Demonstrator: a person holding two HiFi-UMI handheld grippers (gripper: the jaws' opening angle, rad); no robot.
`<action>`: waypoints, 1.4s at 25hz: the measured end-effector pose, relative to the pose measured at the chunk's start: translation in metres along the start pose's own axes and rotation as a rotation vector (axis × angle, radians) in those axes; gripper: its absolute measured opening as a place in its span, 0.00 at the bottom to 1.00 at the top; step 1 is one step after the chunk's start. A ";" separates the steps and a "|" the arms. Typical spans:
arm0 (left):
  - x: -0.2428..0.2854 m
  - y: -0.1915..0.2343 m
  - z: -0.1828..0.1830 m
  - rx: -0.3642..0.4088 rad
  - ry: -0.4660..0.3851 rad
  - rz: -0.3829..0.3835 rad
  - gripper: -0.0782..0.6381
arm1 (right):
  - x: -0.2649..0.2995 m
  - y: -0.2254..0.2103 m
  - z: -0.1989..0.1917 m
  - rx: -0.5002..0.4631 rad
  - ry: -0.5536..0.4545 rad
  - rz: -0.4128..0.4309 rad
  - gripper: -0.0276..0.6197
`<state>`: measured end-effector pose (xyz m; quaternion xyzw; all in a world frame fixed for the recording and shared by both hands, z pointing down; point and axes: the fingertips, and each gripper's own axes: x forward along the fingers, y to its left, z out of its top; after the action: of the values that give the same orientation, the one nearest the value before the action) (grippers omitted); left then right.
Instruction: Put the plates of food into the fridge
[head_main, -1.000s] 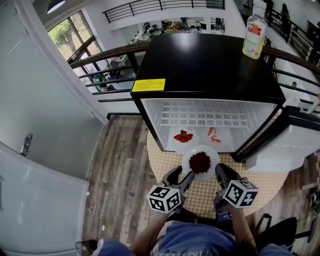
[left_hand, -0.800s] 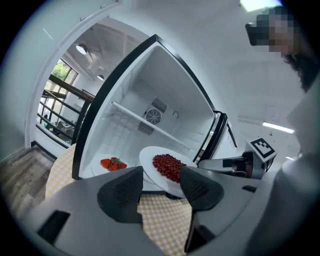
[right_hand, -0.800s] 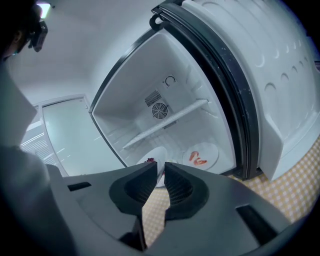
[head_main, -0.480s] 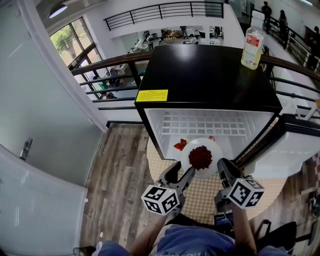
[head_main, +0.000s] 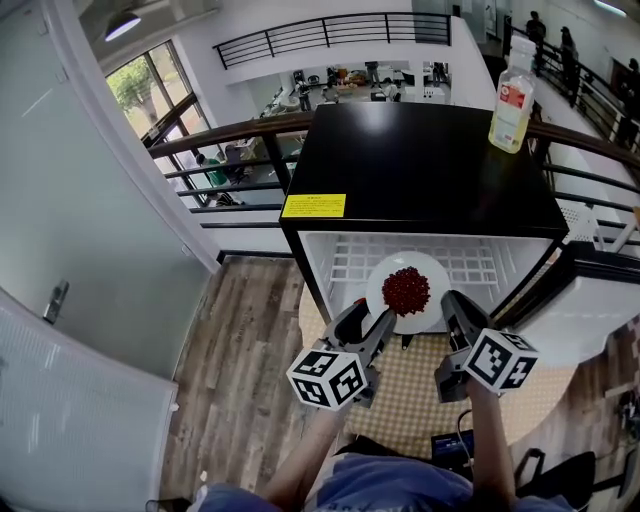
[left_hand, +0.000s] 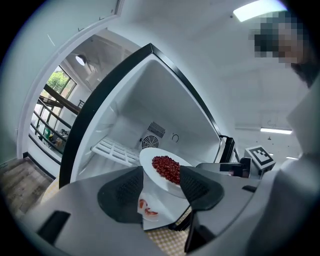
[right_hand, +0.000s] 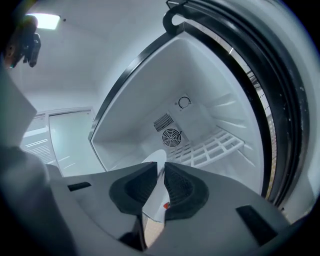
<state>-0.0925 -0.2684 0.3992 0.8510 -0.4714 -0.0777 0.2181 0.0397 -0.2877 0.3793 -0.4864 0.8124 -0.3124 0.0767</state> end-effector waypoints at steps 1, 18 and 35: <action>0.005 0.001 0.003 -0.001 0.000 0.002 0.44 | 0.005 -0.001 0.001 0.003 0.006 0.002 0.13; 0.063 0.041 0.033 0.015 0.100 0.109 0.44 | 0.075 -0.026 0.023 0.059 0.023 -0.065 0.13; 0.072 0.048 0.020 0.195 0.211 0.160 0.44 | 0.083 -0.034 0.001 -0.226 0.131 -0.168 0.15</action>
<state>-0.0971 -0.3571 0.4080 0.8312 -0.5175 0.0761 0.1883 0.0230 -0.3692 0.4132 -0.5369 0.8020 -0.2553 -0.0579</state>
